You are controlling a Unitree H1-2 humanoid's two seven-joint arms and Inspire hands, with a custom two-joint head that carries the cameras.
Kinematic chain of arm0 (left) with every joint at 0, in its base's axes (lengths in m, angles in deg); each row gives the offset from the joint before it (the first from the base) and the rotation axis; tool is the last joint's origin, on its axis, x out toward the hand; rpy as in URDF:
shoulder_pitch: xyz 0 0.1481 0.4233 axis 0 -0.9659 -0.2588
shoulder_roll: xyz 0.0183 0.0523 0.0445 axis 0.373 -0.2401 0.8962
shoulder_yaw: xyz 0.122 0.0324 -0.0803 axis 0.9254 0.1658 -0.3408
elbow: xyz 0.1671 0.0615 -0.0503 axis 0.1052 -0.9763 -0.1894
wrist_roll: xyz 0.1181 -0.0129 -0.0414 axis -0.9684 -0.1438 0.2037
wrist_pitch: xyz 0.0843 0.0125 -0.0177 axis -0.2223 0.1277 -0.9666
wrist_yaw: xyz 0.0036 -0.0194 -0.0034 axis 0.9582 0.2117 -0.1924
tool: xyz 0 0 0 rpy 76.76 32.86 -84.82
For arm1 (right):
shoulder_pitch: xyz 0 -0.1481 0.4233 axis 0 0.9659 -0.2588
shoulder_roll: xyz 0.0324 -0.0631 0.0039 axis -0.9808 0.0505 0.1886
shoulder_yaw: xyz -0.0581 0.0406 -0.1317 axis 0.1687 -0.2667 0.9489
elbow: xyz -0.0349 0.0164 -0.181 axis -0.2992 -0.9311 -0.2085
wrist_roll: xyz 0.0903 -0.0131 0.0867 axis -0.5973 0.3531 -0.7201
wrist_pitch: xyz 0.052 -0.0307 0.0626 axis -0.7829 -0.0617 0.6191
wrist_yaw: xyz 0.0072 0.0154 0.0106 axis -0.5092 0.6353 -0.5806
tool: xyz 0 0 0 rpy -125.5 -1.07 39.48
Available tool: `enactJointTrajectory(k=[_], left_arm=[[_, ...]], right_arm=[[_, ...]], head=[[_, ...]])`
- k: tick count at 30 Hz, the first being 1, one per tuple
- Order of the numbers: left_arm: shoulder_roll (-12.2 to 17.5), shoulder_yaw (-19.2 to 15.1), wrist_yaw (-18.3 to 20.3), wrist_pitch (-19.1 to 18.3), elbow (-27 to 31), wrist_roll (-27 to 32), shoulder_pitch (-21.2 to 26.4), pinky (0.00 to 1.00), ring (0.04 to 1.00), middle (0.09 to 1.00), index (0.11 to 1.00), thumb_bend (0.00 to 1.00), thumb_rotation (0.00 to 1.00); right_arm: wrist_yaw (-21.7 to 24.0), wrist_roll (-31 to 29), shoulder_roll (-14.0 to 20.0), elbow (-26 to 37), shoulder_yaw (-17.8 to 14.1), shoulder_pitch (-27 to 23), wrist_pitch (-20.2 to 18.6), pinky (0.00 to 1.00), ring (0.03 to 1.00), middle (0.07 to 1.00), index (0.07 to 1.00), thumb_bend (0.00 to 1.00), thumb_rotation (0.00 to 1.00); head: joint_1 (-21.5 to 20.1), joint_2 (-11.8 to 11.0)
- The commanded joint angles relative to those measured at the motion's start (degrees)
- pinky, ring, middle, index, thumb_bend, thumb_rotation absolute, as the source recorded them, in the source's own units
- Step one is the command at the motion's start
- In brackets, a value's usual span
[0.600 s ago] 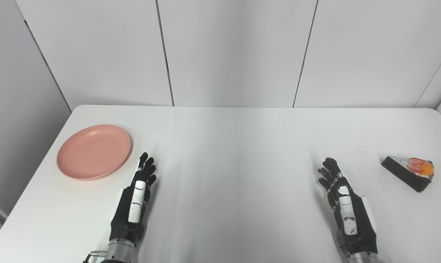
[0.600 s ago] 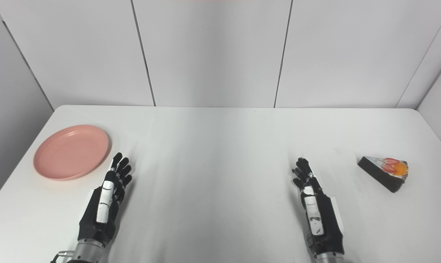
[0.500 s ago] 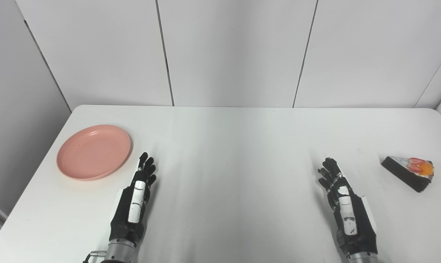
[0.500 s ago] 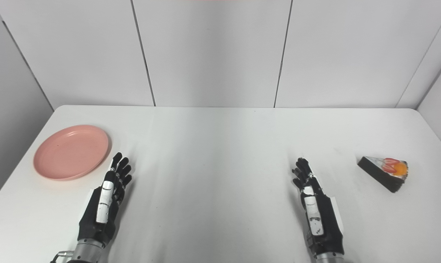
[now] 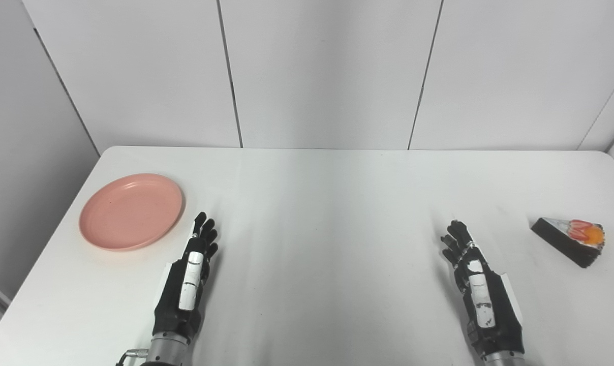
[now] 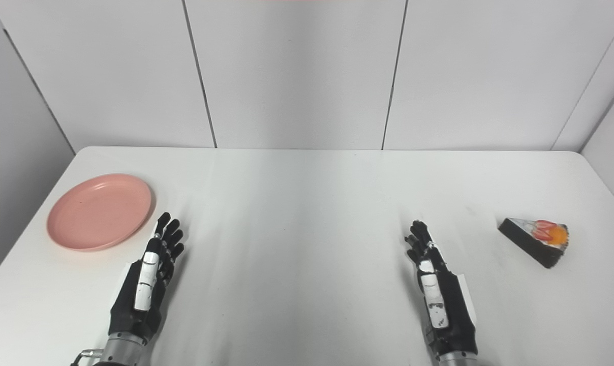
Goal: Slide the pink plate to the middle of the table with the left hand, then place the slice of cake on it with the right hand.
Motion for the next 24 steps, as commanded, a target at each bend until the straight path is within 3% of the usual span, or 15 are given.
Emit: enactJointTrajectory(k=[1, 16, 24], left_arm=[[-0.08, 0.24, 0.51, 2.21, 1.34, 0.03, 0.67, 1.00, 1.000, 1.000, 1.000, 0.77, 0.98], [0.00, 0.80, 0.21, 1.55, 1.61, -0.54, 0.60, 1.00, 1.000, 1.000, 1.000, 0.77, 0.98], [-1.35, 1.58, -0.51, 2.73, -0.29, -1.69, 0.89, 1.00, 0.996, 1.000, 1.000, 0.76, 0.97]], right_arm=[[0.50, -0.36, 0.30, 1.41, -0.06, -0.10, -0.41, 0.96, 0.946, 0.956, 0.930, 0.90, 0.96], [0.78, -0.59, 0.59, 1.10, -0.05, -0.21, -0.95, 0.97, 0.947, 0.961, 0.933, 0.89, 0.96], [2.09, -1.61, 1.90, -2.08, -0.71, -0.54, 0.97, 0.99, 0.952, 0.970, 0.946, 0.90, 0.97]], head=[[0.02, -0.12], [0.28, -0.32], [4.70, -3.18]])
